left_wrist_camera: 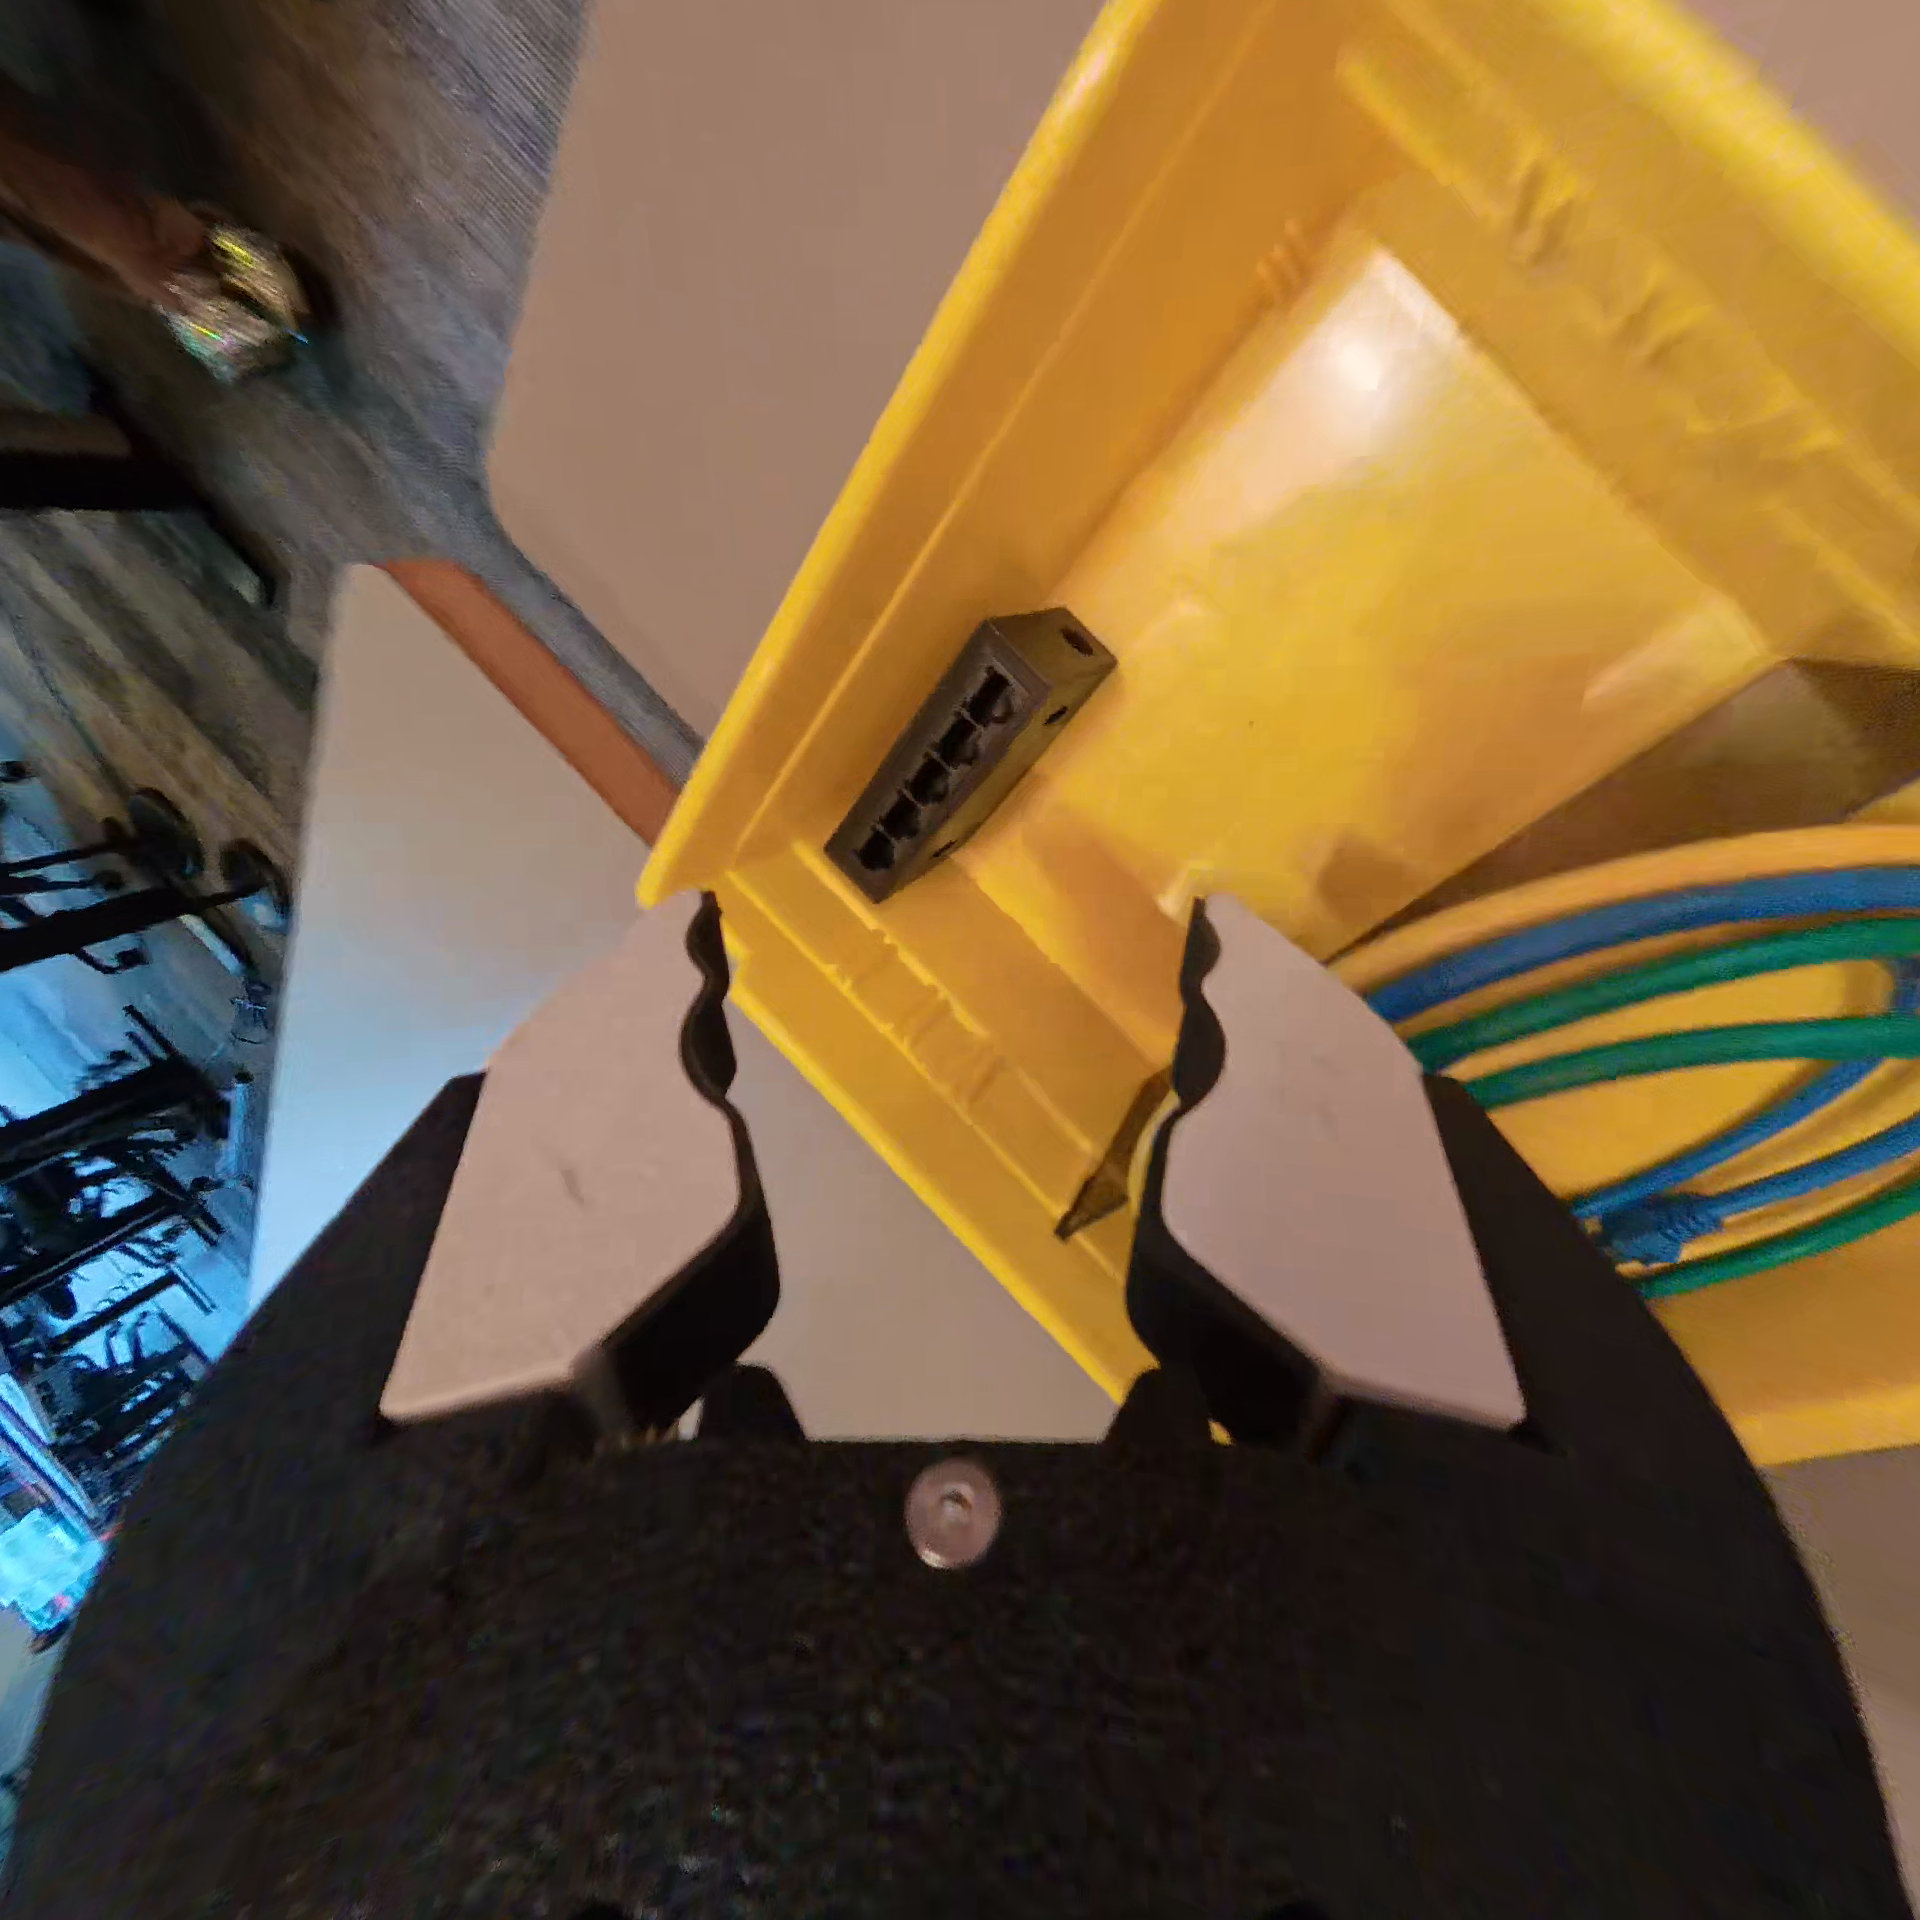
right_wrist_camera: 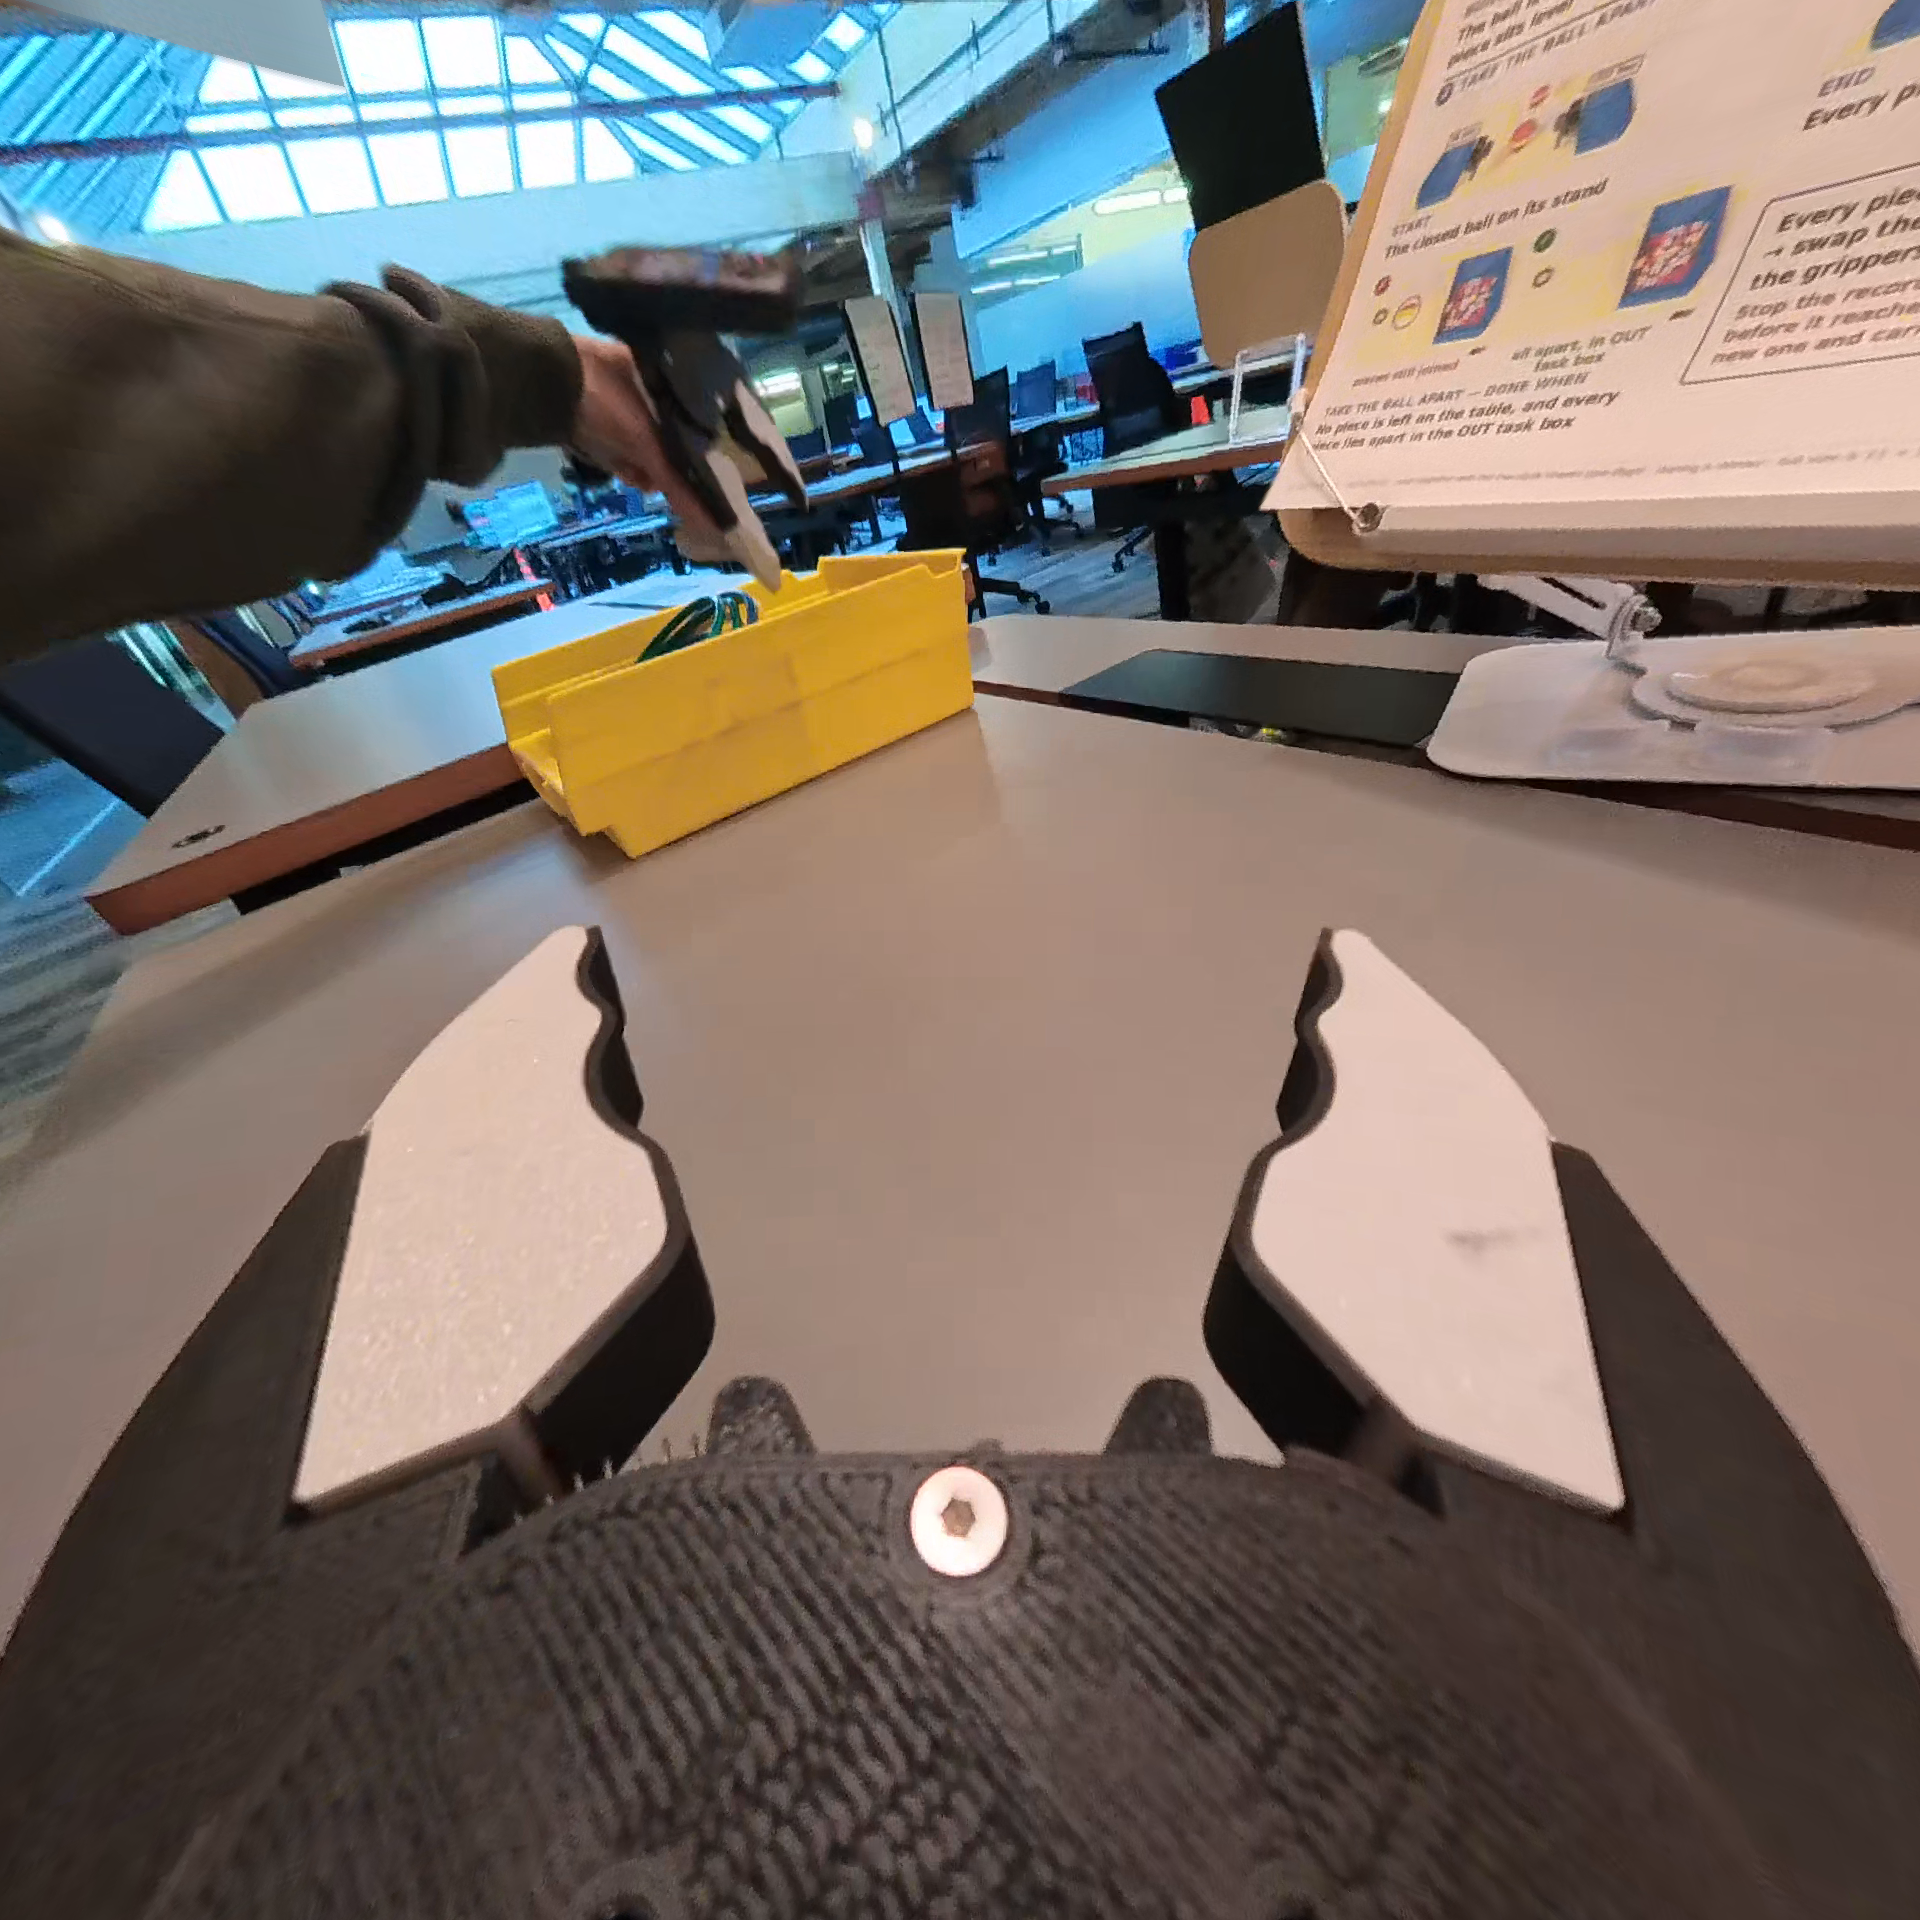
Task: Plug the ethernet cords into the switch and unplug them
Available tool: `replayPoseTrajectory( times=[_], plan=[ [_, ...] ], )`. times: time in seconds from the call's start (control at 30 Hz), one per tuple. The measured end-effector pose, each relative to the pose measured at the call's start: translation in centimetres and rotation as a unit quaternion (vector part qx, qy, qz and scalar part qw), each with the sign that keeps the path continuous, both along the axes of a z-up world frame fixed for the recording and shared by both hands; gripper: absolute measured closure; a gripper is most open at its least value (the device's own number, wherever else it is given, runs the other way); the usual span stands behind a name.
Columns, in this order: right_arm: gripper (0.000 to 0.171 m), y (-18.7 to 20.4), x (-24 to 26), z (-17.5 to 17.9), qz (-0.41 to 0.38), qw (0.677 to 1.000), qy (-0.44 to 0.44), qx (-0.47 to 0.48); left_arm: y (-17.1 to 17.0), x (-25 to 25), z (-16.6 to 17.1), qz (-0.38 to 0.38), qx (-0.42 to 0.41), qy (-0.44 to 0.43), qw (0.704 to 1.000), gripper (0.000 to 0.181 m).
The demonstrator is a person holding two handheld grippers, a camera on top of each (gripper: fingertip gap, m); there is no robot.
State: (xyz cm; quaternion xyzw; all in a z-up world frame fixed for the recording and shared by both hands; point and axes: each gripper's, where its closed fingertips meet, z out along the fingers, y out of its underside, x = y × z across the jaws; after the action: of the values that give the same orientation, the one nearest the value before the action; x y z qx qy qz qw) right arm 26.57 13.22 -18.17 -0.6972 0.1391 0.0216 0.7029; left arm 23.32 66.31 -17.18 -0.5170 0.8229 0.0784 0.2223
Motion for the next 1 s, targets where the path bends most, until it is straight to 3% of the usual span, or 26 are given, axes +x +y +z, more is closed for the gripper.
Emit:
replayPoseTrajectory(
  times=[0.1, 0.4, 0.67, 0.83, 0.93, 1.0],
  plan=[
    [0.05, -0.1, 0.3, 0.0, -0.004, 1.0, 0.01, 0.003, 1.0, -0.4, -3.3, -0.005, -0.015, 0.082, 0.997, 0.1],
    [0.052, 0.3, -0.3, -0.4, 0.014, 1.0, 0.004, -0.014, 3.7, 0.2, -7.4, -0.1, 0.056, 0.149, 0.982, 0.111],
    [0.057, 0.5, -0.3, -0.5, 0.018, 1.0, 0.008, -0.018, 4.4, 0.3, -8.6, -0.115, 0.07, 0.148, 0.98, 0.125],
    [0.061, 0.4, -0.2, -0.4, 0.021, 1.0, 0.016, -0.012, 4.1, 0.1, -8.1, -0.113, 0.054, 0.156, 0.98, 0.152],
    [0.062, 0.3, -0.1, -0.4, 0.02, 1.0, 0.018, -0.008, 3.9, 0.1, -8.1, -0.102, 0.032, 0.159, 0.981, 0.151],
    [0.063, 0.3, -0.2, -0.4, 0.022, 1.0, 0.018, -0.01, 4.0, 0.5, -8.4, -0.104, 0.034, 0.145, 0.983, 0.14]
  ],
)
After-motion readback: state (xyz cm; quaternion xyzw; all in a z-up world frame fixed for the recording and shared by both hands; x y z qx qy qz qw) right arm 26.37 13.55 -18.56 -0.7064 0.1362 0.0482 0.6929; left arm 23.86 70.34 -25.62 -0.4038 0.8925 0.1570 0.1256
